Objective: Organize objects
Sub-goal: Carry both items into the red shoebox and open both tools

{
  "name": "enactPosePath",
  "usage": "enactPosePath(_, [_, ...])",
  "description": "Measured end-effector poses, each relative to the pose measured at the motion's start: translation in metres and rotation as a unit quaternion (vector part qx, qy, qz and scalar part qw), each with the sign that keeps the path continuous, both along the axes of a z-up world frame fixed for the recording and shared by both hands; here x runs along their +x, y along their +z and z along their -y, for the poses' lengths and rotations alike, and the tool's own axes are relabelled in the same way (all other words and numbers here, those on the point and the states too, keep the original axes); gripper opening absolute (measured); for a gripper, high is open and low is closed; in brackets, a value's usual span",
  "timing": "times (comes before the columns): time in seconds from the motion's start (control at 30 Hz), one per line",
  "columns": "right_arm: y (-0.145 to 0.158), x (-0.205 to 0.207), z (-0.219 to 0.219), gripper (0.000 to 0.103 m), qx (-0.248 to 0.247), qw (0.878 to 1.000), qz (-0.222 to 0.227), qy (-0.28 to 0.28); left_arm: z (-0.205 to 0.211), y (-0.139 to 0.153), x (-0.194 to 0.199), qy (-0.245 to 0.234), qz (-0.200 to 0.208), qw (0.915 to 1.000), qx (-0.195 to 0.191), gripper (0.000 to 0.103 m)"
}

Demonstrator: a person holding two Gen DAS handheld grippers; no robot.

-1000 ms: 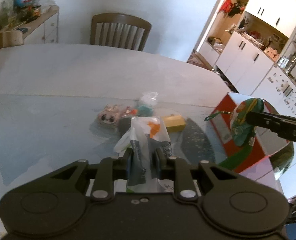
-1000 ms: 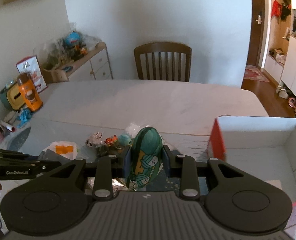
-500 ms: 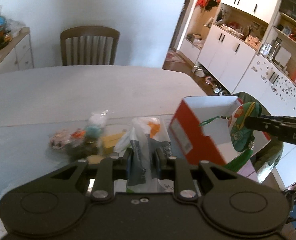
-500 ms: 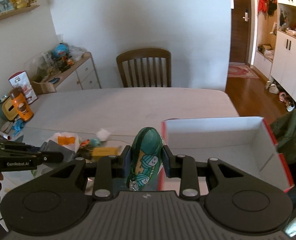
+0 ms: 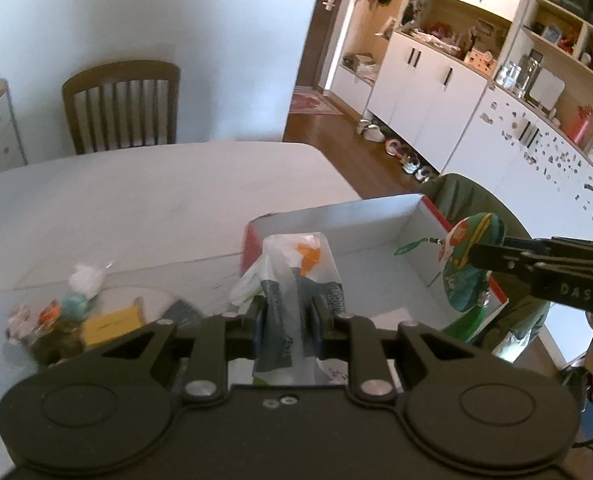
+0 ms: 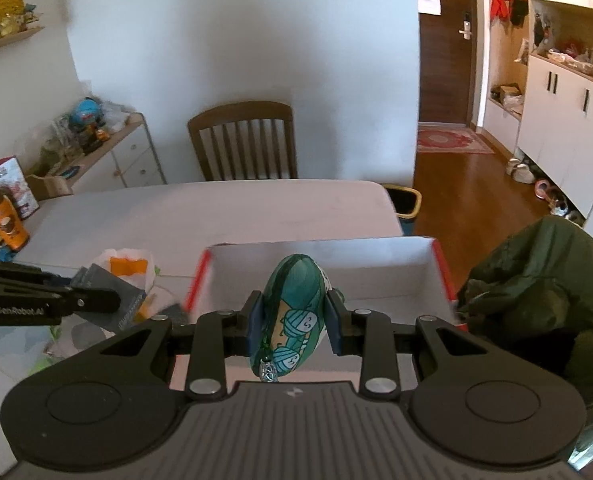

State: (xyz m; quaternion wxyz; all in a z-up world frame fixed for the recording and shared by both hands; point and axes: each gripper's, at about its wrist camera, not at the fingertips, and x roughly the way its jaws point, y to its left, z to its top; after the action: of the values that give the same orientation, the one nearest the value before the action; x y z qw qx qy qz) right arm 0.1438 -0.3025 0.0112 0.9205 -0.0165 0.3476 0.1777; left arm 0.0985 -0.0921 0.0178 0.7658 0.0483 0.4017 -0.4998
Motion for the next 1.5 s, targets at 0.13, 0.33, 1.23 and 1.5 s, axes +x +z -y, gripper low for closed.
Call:
enactPosePath(0.13, [-0.010, 0.014, 0.020, 0.032, -0.006, 1.000, 0.000, -0.005, 0.031, 0.005, -0.010, -0.023, 0.006, 0.9997, 0.006, 0.021])
enactPosePath(0.33, [-0.027, 0.037, 0.042, 0.032, -0.006, 1.000, -0.001, -0.009, 0.077, 0.002, -0.024, -0.061, 0.021, 0.9976, 0.023, 0.021])
enactPosePath(1.23, [-0.114, 0.100, 0.031, 0.032, -0.084, 0.993, -0.072, 0.033, 0.205, -0.088, -0.041, -0.150, 0.023, 0.9799, 0.129, 0.021])
enactPosePath(1.5, [-0.115, 0.098, 0.028, 0.032, -0.100, 0.991, -0.070, 0.053, 0.209, -0.103, -0.036, -0.162, 0.007, 0.9754, 0.149, 0.022])
